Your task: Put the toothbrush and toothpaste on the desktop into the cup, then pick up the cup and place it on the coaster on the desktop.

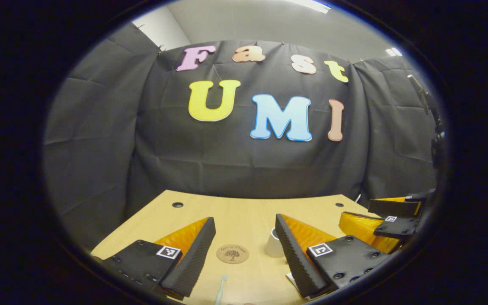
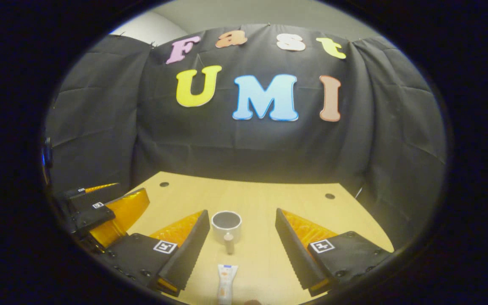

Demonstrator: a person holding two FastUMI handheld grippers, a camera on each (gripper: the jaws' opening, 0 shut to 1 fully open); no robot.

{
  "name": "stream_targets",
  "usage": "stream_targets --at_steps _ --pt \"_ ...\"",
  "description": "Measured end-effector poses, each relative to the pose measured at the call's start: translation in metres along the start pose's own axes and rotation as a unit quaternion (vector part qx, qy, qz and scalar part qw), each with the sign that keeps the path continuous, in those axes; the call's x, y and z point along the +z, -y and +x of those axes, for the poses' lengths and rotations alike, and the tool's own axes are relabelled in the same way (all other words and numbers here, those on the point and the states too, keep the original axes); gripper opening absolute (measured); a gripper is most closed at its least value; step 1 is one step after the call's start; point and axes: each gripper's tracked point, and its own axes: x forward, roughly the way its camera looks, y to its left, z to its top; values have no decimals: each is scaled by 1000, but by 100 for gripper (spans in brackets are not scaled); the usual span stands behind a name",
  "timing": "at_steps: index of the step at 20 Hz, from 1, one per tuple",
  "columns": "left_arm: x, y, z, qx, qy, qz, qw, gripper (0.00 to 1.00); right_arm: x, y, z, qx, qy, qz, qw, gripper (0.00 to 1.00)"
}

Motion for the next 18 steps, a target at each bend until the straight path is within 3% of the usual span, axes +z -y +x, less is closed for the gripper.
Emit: stream_targets --at_steps 5,11,15,18 --pt "-63 -11 9 1 -121 -21 992 93 -42 -13 18 26 -97 10 995 99" --pt "-122 -26 16 18 -243 0 970 94 -79 -23 32 46 -198 27 979 99" --pt "-153 -26 14 13 -314 5 949 94 -103 -28 38 51 -251 32 966 98" --pt "-185 -26 5 12 -379 -3 925 96 -121 -35 37 63 -295 37 953 94"
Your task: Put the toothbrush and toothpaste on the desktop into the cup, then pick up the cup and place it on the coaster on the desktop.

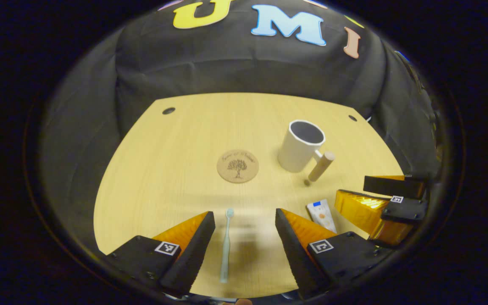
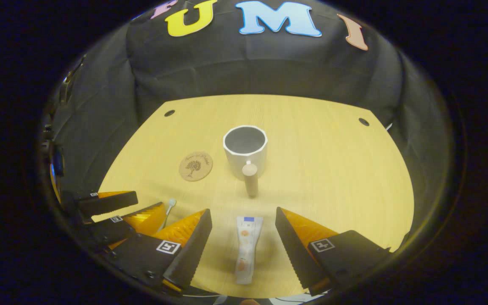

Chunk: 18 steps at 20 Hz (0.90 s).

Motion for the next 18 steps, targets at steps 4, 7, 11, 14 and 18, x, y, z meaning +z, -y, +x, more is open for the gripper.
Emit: stream_targets --at_steps 4,7,11,14,18 --pt "-34 -7 12 4 -83 -15 996 96 -21 -3 11 5 -50 8 999 96" --pt "-52 -17 20 18 -131 -11 991 96 -35 -4 20 14 -91 24 995 94" --pt "-73 -21 31 16 -190 -7 982 96 -50 -5 36 18 -132 29 991 96" --pt "-86 -24 39 12 -222 -11 975 96 -60 -9 42 16 -161 21 987 96" --pt "-97 -23 45 8 -254 -10 967 96 -67 -10 49 8 -175 18 984 95"
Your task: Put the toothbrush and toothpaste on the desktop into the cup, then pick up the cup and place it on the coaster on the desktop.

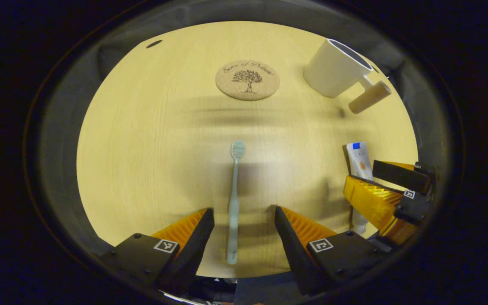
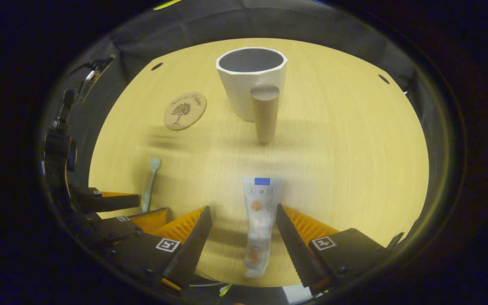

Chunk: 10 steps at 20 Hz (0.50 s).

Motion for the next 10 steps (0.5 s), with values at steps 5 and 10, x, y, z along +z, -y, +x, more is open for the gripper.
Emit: stream_targets --at_steps 5,10 --pt "2 -2 4 16 -12 16 1000 94 -1 3 12 1 -17 -9 1000 88" --pt "1 1 5 17 -22 26 999 78 -7 8 13 -5 -38 -23 999 75"
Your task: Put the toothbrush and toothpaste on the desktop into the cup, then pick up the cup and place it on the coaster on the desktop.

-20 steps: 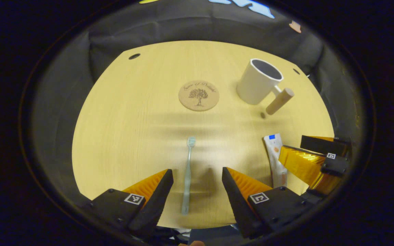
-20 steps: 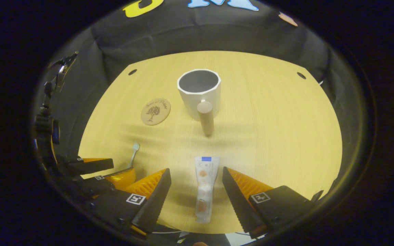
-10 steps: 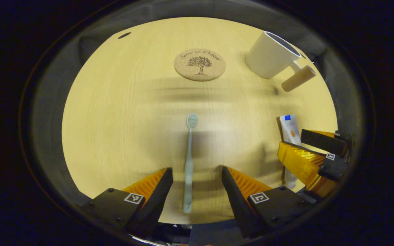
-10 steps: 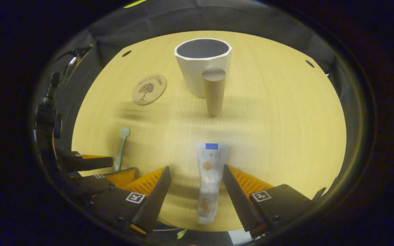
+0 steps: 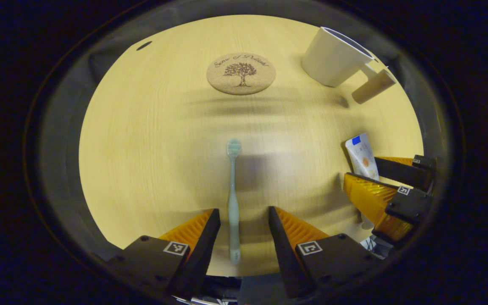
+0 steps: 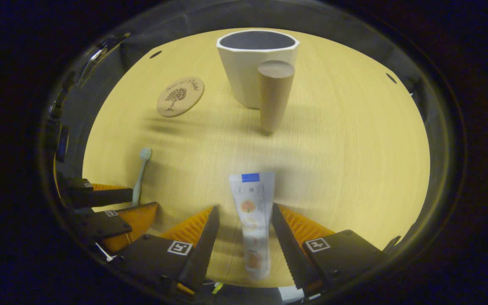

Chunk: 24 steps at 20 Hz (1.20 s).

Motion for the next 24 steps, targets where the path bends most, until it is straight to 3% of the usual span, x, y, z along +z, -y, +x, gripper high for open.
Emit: stream_targets --at_steps 1,4,6,7,8,9,10,12,15,16,17,24 --pt "2 1 0 0 -3 -4 1000 75 -3 -1 0 0 -6 0 1000 80" --pt "0 3 1 -2 -4 -14 1000 52 -8 3 3 -9 -16 1 1000 76" --pt "0 5 0 -5 -7 -15 1000 34 -4 1 2 -3 -19 12 1000 48" --pt "1 6 0 -7 -6 -13 1000 29 -4 2 2 -2 -18 12 1000 43" --pt "0 5 0 -8 -7 -10 1000 30 -4 4 4 -4 -16 17 1000 47" --pt "2 4 -1 -8 -5 -10 1000 30 -4 3 2 -1 -15 21 1000 36" --pt "0 3 0 -9 -8 -17 1000 17 -4 4 1 2 -13 25 1000 38" --pt "1 2 0 -10 -7 -19 1000 17 -3 5 0 8 -10 37 999 33" --pt "0 3 -1 -10 0 -26 1000 12 -3 4 1 24 -2 43 999 33" --pt "0 2 -1 -12 3 -30 999 11 -3 4 -1 29 1 44 999 27" --pt "1 3 -1 -14 8 -31 999 9 -3 5 0 33 2 45 998 33" --pt "3 3 -9 -28 59 -66 996 9 -1 1 -11 40 48 15 998 33"
